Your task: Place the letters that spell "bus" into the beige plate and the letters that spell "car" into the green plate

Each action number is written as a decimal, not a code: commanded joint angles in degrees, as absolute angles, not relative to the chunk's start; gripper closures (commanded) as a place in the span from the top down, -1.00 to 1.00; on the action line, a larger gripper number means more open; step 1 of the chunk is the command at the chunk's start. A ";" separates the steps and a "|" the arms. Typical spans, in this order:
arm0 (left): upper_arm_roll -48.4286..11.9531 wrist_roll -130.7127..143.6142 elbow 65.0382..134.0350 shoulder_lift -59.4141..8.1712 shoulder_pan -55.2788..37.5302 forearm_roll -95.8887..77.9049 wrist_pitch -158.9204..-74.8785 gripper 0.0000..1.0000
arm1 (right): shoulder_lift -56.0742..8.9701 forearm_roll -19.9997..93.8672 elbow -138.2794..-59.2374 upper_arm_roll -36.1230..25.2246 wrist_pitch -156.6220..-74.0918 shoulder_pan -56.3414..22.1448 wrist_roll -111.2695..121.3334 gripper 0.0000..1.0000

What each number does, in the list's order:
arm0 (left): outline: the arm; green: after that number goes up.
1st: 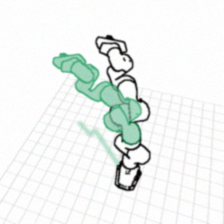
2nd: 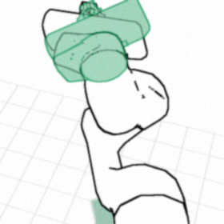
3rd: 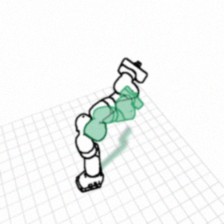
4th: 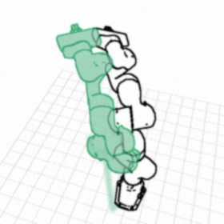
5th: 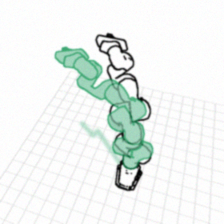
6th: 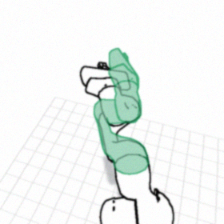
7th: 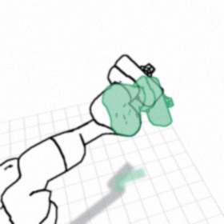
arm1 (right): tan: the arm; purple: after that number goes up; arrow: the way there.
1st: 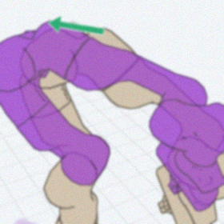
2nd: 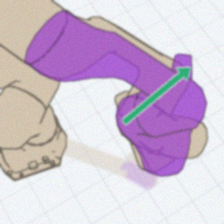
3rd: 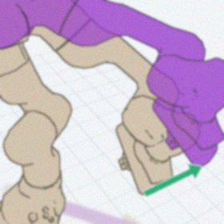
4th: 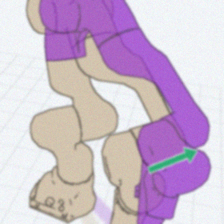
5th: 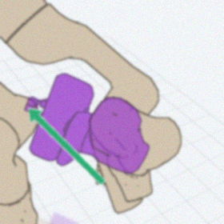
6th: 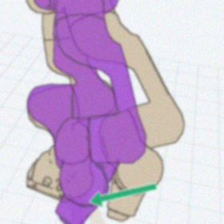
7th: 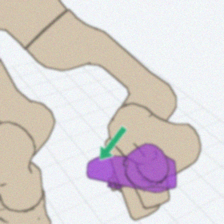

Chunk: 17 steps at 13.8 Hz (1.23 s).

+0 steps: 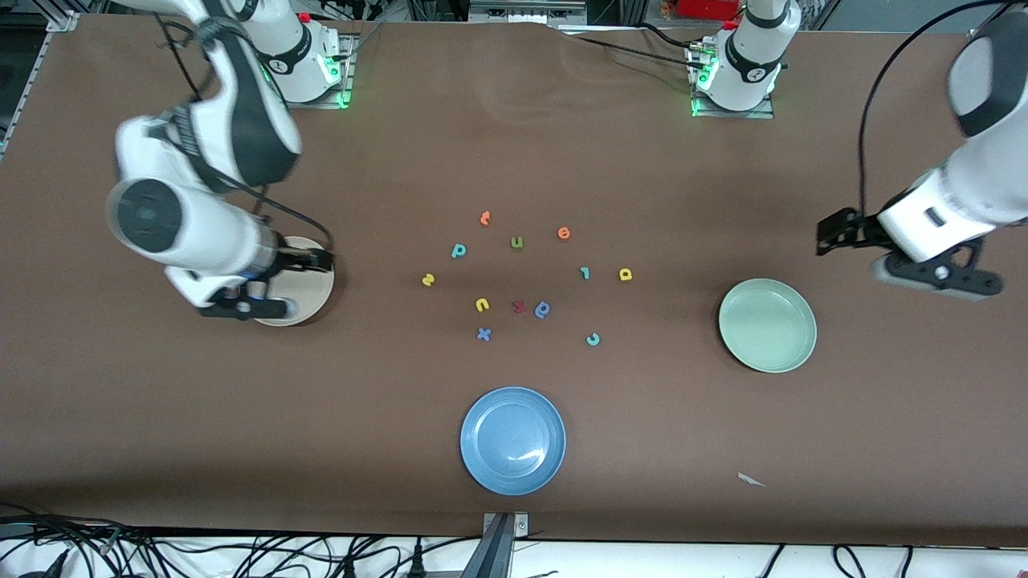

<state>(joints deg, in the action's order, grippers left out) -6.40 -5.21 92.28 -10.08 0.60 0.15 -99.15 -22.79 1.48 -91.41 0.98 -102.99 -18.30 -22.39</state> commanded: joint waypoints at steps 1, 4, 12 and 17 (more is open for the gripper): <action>-9.75 -0.02 95.25 -12.12 0.35 0.00 -104.65 1.00 | -27.85 1.23 -89.56 0.44 -107.56 -25.03 -36.94 1.00; -14.40 8.50 102.98 -12.57 0.35 0.00 -115.36 1.00 | -30.14 1.05 -90.61 0.53 -112.22 -28.91 -51.38 0.99; -19.34 27.22 115.58 -20.37 -4.38 4.72 -137.89 1.00 | -32.17 1.49 -103.96 0.53 -130.85 -33.39 -70.83 0.15; -19.60 38.40 114.79 -28.11 -7.64 13.36 -139.75 1.00 | -34.63 1.23 -104.85 0.35 -134.81 -34.63 -73.74 0.16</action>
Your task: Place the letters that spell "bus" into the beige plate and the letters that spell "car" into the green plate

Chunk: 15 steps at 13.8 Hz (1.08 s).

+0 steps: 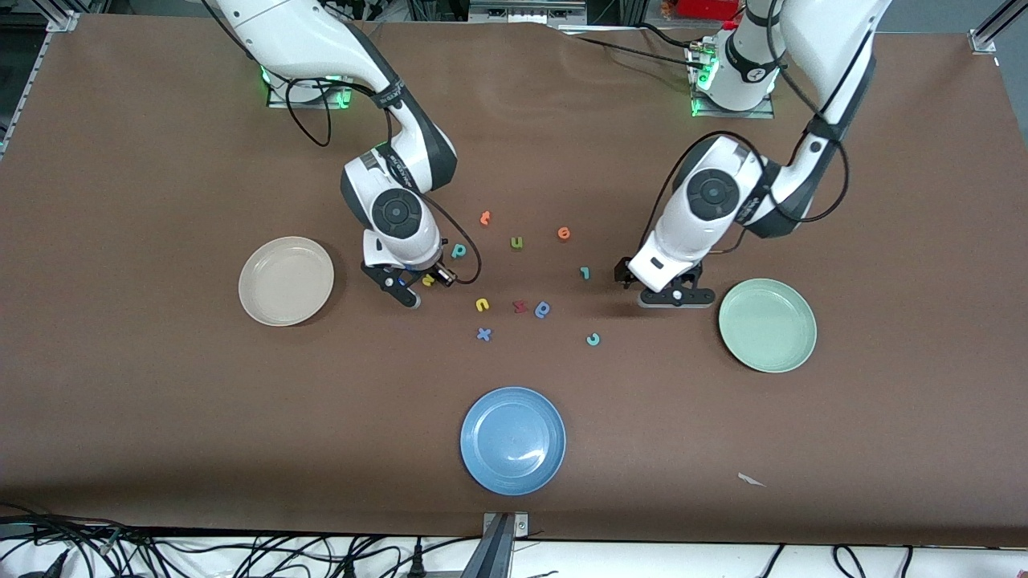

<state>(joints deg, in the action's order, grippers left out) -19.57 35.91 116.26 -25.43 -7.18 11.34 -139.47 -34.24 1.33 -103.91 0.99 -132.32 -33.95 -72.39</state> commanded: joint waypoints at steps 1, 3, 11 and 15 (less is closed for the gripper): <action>-19.60 38.41 114.70 -28.82 -7.73 13.36 -139.75 0.99 | -34.63 1.23 -105.11 0.18 -135.52 -34.54 -73.74 0.15; -19.60 38.58 114.26 -29.26 -8.08 13.19 -139.22 0.97 | -35.24 1.14 -105.21 -0.09 -136.05 -34.54 -73.74 0.15; -19.69 41.66 114.08 -32.34 -8.53 12.57 -137.99 0.70 | -36.83 1.14 -105.65 -0.35 -139.22 -34.28 -73.74 -0.61; -19.78 42.28 113.91 -32.34 -9.49 11.52 -136.32 0.43 | -34.81 1.14 -105.12 -1.57 -136.42 -34.19 -73.04 -0.95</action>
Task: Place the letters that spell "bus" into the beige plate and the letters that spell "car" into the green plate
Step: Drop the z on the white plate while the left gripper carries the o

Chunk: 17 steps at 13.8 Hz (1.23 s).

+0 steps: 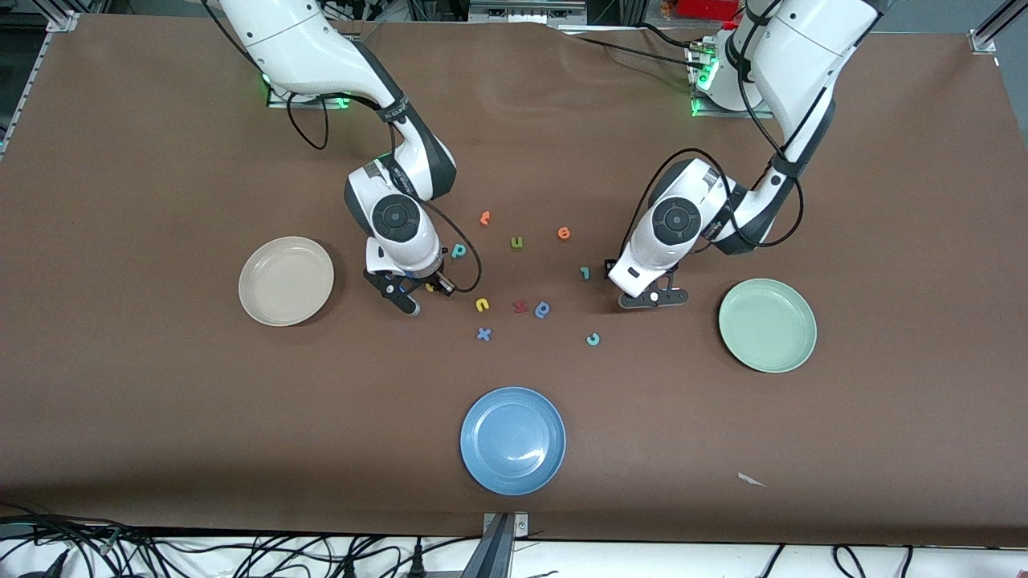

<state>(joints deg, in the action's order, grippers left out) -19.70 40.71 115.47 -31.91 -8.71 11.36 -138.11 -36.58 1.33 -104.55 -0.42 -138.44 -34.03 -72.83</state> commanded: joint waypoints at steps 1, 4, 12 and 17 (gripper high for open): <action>-19.78 42.36 113.91 -32.34 -9.49 11.34 -136.32 0.39 | -33.41 1.06 -105.03 -2.71 -134.41 -34.10 -72.17 -0.95; -19.78 42.28 113.21 -32.87 -9.67 11.16 -136.32 0.30 | -29.37 1.05 -105.12 -8.24 -123.97 -34.10 -62.88 -0.95; -19.78 42.36 112.68 -33.75 -9.67 10.55 -136.23 -0.12 | -24.78 1.14 -116.61 -22.23 -123.90 -34.01 -41.94 -0.88; -19.78 42.36 112.68 -33.84 -9.75 10.55 -136.14 -0.52 | -23.91 1.14 -120.85 -22.85 -129.47 -34.10 -41.13 1.00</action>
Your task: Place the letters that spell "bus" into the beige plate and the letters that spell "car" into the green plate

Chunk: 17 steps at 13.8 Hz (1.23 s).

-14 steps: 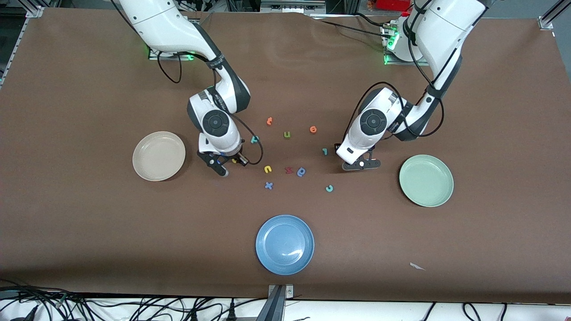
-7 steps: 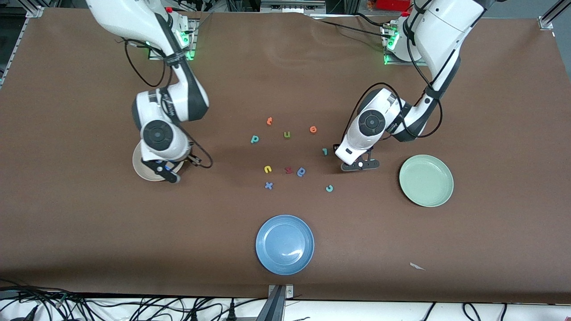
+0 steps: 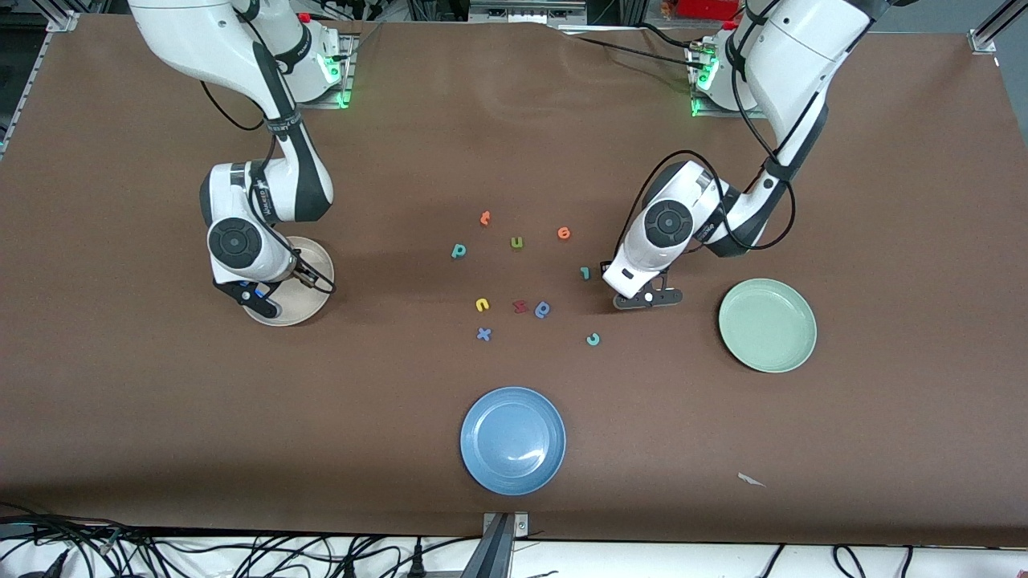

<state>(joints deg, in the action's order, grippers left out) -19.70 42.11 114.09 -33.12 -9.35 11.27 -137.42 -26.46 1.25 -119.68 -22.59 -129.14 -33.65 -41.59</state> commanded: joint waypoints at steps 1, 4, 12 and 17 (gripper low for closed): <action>-19.78 42.36 112.76 -33.84 -9.76 10.55 -136.14 -0.56 | -23.04 1.49 -120.41 -22.59 -128.68 -34.36 -41.48 1.00; -19.78 42.10 110.67 -33.40 -9.58 10.55 -132.04 -0.68 | -22.41 2.02 -116.91 -18.48 -125.51 -35.33 -49.09 1.00; -19.34 18.57 95.36 -32.96 2.44 11.51 -112.41 -0.74 | -29.96 3.08 -107.23 -3.88 -131.12 -38.66 -74.08 0.80; -19.16 2.76 95.71 -34.45 9.66 18.09 -113.29 -0.81 | -34.98 3.69 -106.79 -2.55 -139.65 -42.44 -80.76 0.66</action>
<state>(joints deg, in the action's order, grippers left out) -18.58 8.12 95.91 -33.23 8.50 14.37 -113.33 -32.77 2.50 -108.30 -2.46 -138.06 -41.01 -78.41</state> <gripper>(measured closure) 0.722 0.167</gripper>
